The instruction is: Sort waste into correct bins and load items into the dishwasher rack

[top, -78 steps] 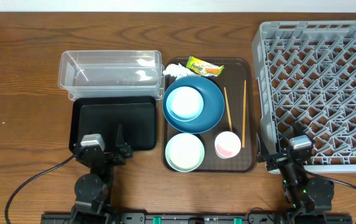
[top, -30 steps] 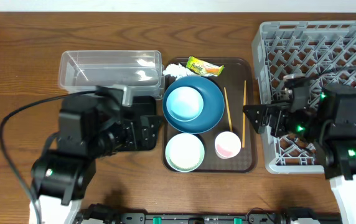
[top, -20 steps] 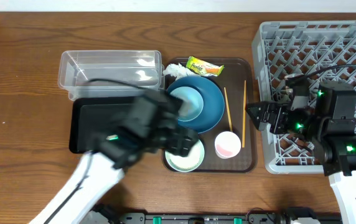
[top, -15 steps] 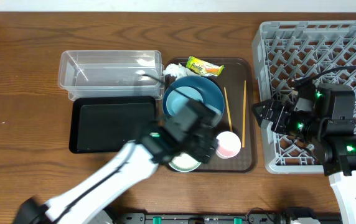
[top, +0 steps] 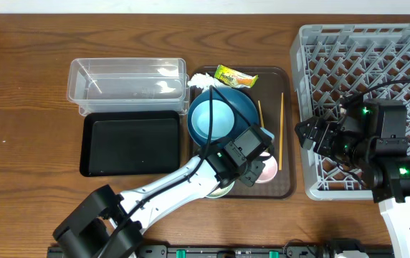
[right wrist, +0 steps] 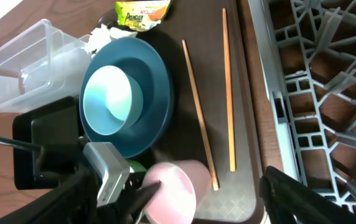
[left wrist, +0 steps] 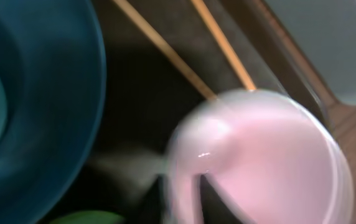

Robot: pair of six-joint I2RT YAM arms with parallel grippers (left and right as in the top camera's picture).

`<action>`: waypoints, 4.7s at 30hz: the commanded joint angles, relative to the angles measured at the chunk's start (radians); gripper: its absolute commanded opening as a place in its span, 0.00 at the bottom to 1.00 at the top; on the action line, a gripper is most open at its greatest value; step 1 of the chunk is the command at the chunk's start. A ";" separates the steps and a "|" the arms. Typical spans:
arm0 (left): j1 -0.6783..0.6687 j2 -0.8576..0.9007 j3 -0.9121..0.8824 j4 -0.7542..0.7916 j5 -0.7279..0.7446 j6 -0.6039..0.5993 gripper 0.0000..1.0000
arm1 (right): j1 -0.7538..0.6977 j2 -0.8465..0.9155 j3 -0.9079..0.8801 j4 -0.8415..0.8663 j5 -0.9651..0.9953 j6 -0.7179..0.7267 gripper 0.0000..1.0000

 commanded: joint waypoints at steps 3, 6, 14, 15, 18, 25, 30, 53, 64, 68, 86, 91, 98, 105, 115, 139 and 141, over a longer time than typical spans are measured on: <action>0.006 -0.081 0.061 -0.080 0.008 -0.047 0.06 | -0.014 -0.002 0.016 -0.002 0.010 -0.007 0.77; 0.040 -0.185 0.088 -0.141 0.032 -0.079 0.06 | -0.014 -0.002 0.016 -0.005 0.010 -0.043 0.74; 0.425 -0.413 0.088 -0.219 0.498 -0.078 0.06 | -0.009 -0.002 0.016 0.076 -0.337 -0.341 0.73; 0.486 -0.415 0.088 -0.210 0.621 -0.079 0.06 | -0.004 -0.001 0.015 0.095 -0.407 -0.378 0.73; 0.652 -0.401 0.088 -0.142 1.033 -0.079 0.06 | 0.036 0.005 0.014 0.185 -0.513 -0.398 0.73; 0.777 -0.373 0.088 -0.100 1.388 -0.078 0.06 | 0.204 0.034 0.014 0.431 -0.622 -0.395 0.77; 0.777 -0.373 0.088 -0.100 1.414 -0.079 0.06 | 0.318 0.060 0.014 0.555 -0.643 -0.394 0.78; 0.799 -0.373 0.088 -0.096 1.474 -0.079 0.07 | 0.373 0.070 0.014 0.735 -0.668 -0.389 0.74; 0.799 -0.373 0.088 -0.096 1.473 -0.079 0.24 | 0.372 0.069 0.014 0.752 -0.698 -0.362 0.50; 0.800 -0.373 0.088 -0.096 1.446 -0.078 0.43 | 0.348 0.047 0.014 0.697 -0.649 -0.363 0.49; 0.800 -0.373 0.087 -0.097 1.323 -0.067 0.61 | -0.246 -0.167 0.014 -0.273 0.376 -0.069 0.49; 0.800 -0.373 0.087 -0.097 1.323 -0.067 0.61 | -0.370 -0.092 0.014 -0.315 0.386 -0.084 0.49; 0.799 -0.373 0.087 -0.108 1.323 -0.068 0.61 | -0.380 0.069 0.014 -0.343 0.288 -0.154 0.50; 0.799 -0.373 0.087 -0.108 1.323 -0.068 0.61 | -0.380 0.178 0.014 -0.291 0.301 -0.141 0.78; 0.799 -0.401 0.087 -0.158 1.198 -0.067 0.50 | -0.285 0.049 0.026 -0.130 -0.086 -0.281 0.71; 0.799 -0.941 0.087 -0.682 0.093 -0.075 0.86 | 0.478 0.716 0.105 0.576 0.277 -0.056 0.55; 0.799 -0.942 0.087 -0.682 0.093 -0.075 0.87 | 0.484 0.781 0.125 0.576 0.291 -0.055 0.54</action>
